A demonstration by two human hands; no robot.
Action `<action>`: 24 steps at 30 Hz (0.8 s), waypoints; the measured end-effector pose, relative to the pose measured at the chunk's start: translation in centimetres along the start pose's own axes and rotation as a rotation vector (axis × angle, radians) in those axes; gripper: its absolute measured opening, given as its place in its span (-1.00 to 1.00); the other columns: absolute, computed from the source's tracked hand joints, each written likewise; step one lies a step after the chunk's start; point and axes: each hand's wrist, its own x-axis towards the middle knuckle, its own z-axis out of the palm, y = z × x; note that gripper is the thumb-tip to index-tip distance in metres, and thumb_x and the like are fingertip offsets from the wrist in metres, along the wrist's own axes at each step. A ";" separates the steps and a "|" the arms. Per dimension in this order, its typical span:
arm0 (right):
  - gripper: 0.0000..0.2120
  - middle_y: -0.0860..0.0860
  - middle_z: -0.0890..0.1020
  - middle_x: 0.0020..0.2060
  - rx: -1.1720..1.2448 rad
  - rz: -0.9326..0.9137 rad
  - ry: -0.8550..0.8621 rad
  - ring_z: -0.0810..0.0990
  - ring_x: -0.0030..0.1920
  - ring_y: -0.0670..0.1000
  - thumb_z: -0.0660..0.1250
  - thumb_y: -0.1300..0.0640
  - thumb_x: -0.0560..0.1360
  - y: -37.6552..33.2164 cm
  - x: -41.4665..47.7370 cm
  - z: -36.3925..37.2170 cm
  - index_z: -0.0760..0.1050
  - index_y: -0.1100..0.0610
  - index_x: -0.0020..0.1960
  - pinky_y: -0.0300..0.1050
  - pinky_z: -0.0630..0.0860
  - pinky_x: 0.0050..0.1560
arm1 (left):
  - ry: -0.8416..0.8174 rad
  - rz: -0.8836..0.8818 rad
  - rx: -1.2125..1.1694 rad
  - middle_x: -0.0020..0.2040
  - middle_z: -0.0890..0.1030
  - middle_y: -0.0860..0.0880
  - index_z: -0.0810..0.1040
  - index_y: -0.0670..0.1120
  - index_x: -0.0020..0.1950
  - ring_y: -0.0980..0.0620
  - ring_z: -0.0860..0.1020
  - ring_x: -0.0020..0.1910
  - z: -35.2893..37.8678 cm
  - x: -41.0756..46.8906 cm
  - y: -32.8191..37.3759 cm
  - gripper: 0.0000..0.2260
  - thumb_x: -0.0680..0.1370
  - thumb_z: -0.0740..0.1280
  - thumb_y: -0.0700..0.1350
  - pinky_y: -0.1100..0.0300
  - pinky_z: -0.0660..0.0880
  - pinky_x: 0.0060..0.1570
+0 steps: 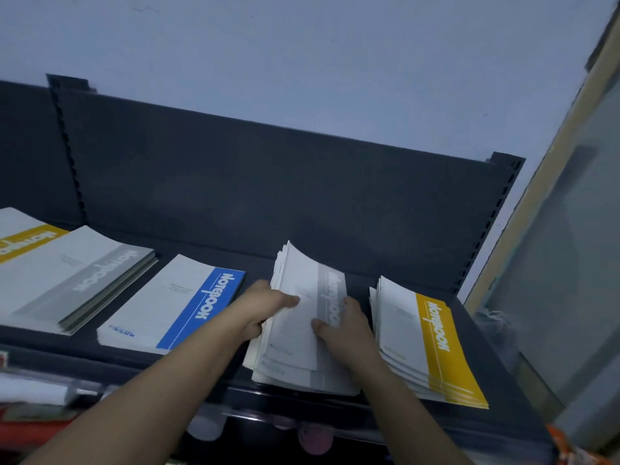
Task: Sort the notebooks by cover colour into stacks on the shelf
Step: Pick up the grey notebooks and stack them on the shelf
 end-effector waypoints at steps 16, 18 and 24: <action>-0.24 -0.16 0.58 0.11 0.603 -0.224 0.101 0.58 -0.02 -0.31 0.61 0.01 0.25 -2.7 -0.9 0.0 0.31 -0.05 0.33 -0.42 0.52 -0.16 | -0.042 0.556 -0.101 0.20 0.59 0.13 0.38 0.12 0.33 0.13 0.55 0.21 -2.1 -2.3 -0.3 -0.22 0.17 0.61 0.08 0.05 0.51 0.21; -0.21 -0.14 0.58 0.14 0.644 -0.215 0.105 0.58 0.09 -0.18 0.59 -0.09 0.23 -2.8 -0.9 -0.1 0.30 -0.04 0.36 -0.25 0.54 0.00 | -0.059 0.569 -0.141 0.21 0.58 0.14 0.37 0.11 0.36 0.16 0.55 0.19 -2.0 -2.2 -0.3 -0.19 0.16 0.60 0.08 0.13 0.53 0.14; -0.08 -0.03 0.23 0.51 0.283 -0.439 0.385 0.21 0.50 -0.02 0.32 -0.34 0.33 -4.9 -0.9 -2.0 0.05 -0.02 0.54 0.16 0.27 0.44 | -0.046 0.576 -0.114 0.16 0.60 0.17 0.41 0.17 0.30 0.17 0.56 0.16 -2.1 -1.9 -0.2 -0.28 0.18 0.59 0.07 0.13 0.55 0.10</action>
